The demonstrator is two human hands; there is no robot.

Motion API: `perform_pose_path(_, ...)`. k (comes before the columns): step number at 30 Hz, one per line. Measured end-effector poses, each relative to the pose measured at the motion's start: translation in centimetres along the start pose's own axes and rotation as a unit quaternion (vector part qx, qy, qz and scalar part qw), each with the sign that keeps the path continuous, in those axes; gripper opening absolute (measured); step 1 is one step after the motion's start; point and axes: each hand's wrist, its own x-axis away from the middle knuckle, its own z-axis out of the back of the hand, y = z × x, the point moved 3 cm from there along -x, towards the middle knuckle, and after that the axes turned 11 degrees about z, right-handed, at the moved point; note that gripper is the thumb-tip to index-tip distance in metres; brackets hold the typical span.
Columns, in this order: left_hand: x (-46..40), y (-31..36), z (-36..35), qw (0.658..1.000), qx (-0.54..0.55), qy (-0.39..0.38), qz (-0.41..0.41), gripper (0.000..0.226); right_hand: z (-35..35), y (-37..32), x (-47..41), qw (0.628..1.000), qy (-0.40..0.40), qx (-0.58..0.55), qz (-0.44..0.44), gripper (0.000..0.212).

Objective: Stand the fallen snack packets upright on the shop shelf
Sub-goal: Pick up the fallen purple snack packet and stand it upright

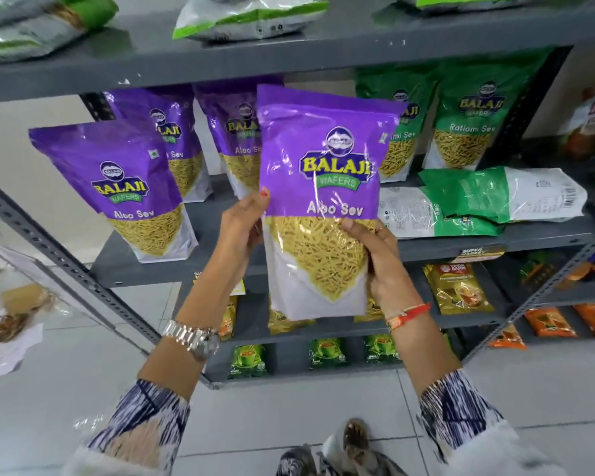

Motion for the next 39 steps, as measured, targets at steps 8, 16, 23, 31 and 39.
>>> perform_pose_path(8,0.3,-4.3,1.6,0.989,-0.135,-0.048,0.037,0.068,-1.4,2.7,-0.9,0.998,0.021,0.06,0.01,0.053)
perform_pose_path(16,-5.7,-3.6,7.0,0.993,-0.106,0.021,0.044,0.081,-4.7,7.2,-6.5,0.99,-0.045,0.131,0.005,0.047)
perform_pose_path(23,-10.0,-2.4,9.9,0.99,-0.118,0.073,0.031,0.075,-7.0,9.7,-10.7,0.989,-0.073,0.125,-0.001,0.057)
perform_pose_path(31,-12.1,-4.7,12.2,0.991,-0.078,0.093,0.048,0.074,-7.9,12.0,-12.0,0.983,-0.114,0.139,-0.02,0.057)
perform_pose_path(39,-10.0,-8.1,11.3,0.988,-0.092,0.119,0.036,0.094,-4.3,12.9,-9.2,0.98,-0.042,0.194,-0.036,0.078)
